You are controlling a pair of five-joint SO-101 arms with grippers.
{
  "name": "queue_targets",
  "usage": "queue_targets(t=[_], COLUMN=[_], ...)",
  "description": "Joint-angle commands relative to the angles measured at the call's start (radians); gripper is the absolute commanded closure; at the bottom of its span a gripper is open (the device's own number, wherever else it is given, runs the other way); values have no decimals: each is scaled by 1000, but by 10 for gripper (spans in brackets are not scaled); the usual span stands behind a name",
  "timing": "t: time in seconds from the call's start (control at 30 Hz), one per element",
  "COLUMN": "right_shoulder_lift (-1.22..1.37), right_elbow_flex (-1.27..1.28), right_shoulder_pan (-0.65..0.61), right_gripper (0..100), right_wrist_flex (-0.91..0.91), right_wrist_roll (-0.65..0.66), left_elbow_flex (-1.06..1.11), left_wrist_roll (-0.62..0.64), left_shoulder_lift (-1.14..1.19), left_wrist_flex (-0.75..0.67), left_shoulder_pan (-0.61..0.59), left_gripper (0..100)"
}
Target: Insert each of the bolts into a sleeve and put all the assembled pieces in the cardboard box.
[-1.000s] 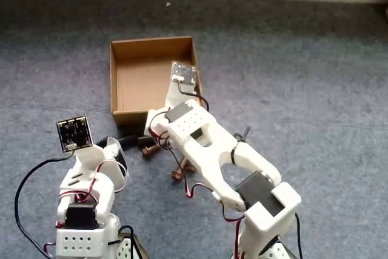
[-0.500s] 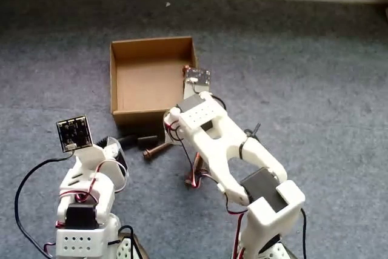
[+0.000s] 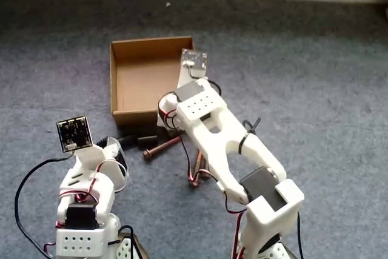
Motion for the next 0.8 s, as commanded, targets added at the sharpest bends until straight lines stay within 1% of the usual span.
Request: queue_targets(t=[0.0, 0.17, 0.33, 0.47, 0.53, 0.63, 0.7, 0.77], right_shoulder_lift=[-4, 76, 179, 185, 185, 185, 183, 183], right_elbow_flex=[-31, -5, -47, -64, -65, -65, -59, -65], right_shoulder_pan=[-13, -33, -27, -27, -27, -25, -21, -15], right_gripper=[804, 804, 804, 807, 853, 995, 980, 995], right_wrist_flex=[-94, -110, -107, -45, -15, -2, 19, 54], right_wrist_roll=[-15, -20, -20, -21, -21, -11, 26, 66], left_elbow_flex=[18, 18, 18, 18, 18, 18, 18, 18], left_wrist_roll=[-9, -9, -9, -9, -9, -9, -9, -9], left_shoulder_lift=[-4, -4, -4, -4, -4, -4, -4, -4], left_wrist_flex=[-17, -17, -17, -17, -17, -17, -17, -17], left_shoulder_pan=[-12, -12, -12, -12, -12, -12, -12, -12], left_gripper=[994, 994, 994, 994, 994, 994, 994, 994])
